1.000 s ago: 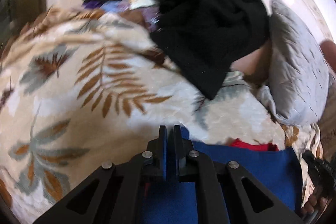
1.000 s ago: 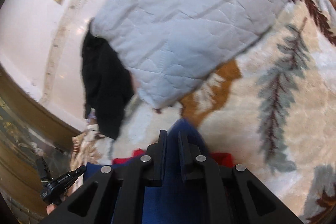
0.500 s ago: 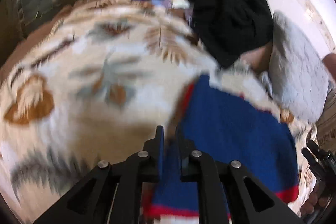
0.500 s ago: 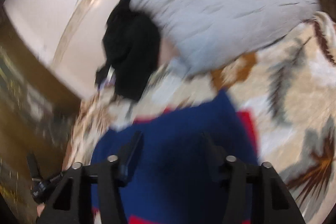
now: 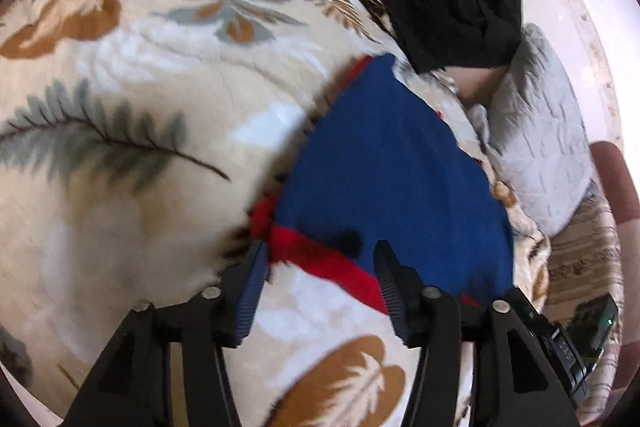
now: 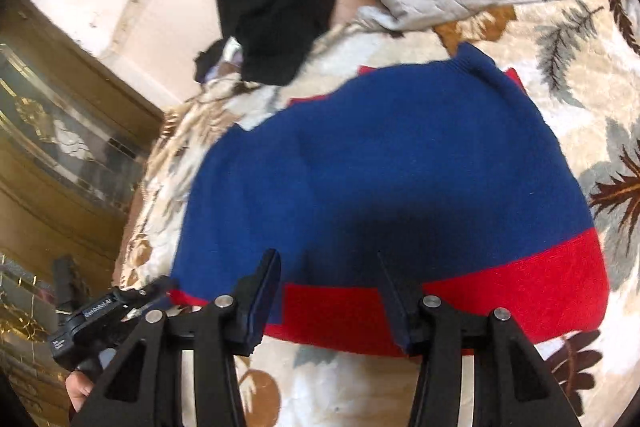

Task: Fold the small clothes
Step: 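Grasp the red edge with the right tool and fold it lengthwise while the left tool holds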

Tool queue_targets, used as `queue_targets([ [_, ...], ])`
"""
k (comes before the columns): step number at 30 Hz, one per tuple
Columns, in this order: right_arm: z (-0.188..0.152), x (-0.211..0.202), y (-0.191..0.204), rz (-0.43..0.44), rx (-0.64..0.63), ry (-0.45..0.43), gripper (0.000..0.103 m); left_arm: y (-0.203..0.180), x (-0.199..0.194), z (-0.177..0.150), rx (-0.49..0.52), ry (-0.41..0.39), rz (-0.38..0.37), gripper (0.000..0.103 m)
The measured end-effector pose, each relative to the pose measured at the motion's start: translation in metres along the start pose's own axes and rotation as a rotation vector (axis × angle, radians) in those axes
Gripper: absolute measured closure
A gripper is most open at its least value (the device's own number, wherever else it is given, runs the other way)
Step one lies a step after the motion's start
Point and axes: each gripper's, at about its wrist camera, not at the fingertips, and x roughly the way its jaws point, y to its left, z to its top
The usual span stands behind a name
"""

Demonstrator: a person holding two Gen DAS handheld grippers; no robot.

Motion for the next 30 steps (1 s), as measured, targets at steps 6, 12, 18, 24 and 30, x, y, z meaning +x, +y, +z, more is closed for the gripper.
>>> queue_targets([
  [6, 0.002, 0.034, 0.005, -0.021, -0.016, 0.061, 0.065, -0.010, 0.036, -0.005, -0.052, 0.130, -0.123, 0.037],
  [12, 0.006, 0.048, -0.015, 0.021, 0.044, 0.115, 0.077, 0.002, 0.042, 0.008, -0.184, -0.003, -0.153, 0.039],
  [18, 0.003, 0.048, -0.025, 0.049, 0.059, 0.127, 0.088, -0.013, 0.053, 0.011, -0.162, -0.111, -0.078, 0.080],
  [24, 0.010, 0.022, -0.041, 0.101, 0.111, 0.106, 0.085, -0.076, 0.016, 0.009, 0.129, -0.258, 0.008, 0.086],
  [30, 0.027, -0.030, -0.083, 0.155, 0.199, -0.003, 0.084, -0.166, -0.009, -0.018, 0.468, -0.336, 0.003, 0.089],
])
